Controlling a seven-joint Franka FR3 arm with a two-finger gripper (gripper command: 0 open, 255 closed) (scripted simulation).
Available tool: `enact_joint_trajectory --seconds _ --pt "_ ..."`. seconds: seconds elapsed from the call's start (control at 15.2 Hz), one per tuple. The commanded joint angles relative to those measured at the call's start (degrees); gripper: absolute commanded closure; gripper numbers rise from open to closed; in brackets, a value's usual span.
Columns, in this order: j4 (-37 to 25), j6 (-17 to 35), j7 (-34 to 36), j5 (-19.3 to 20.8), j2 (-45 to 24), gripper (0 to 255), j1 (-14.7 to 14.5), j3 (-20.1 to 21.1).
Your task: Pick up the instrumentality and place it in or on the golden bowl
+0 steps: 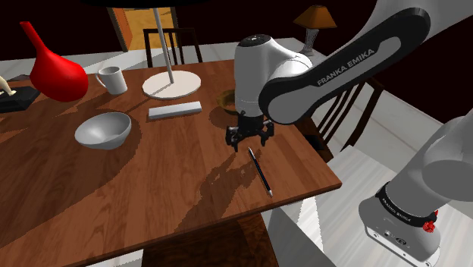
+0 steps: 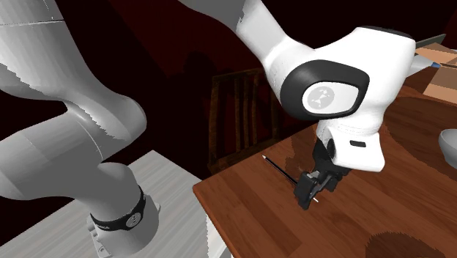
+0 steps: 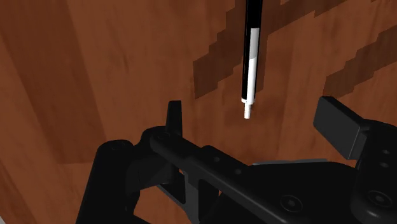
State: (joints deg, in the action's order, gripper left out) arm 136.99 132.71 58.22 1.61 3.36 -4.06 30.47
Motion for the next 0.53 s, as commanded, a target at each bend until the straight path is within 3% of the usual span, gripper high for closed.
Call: enact_joint_trajectory --seconds 0.0,0.07,0.46 --pt "0.00 0.02 0.01 0.01 -0.01 0 0.00 0.00" --pt "0.00 0.02 0.01 0.01 -0.01 255 0.00 0.00" --pt "-0.07 -0.17 -0.10 -0.09 0.12 255 0.01 -0.03"
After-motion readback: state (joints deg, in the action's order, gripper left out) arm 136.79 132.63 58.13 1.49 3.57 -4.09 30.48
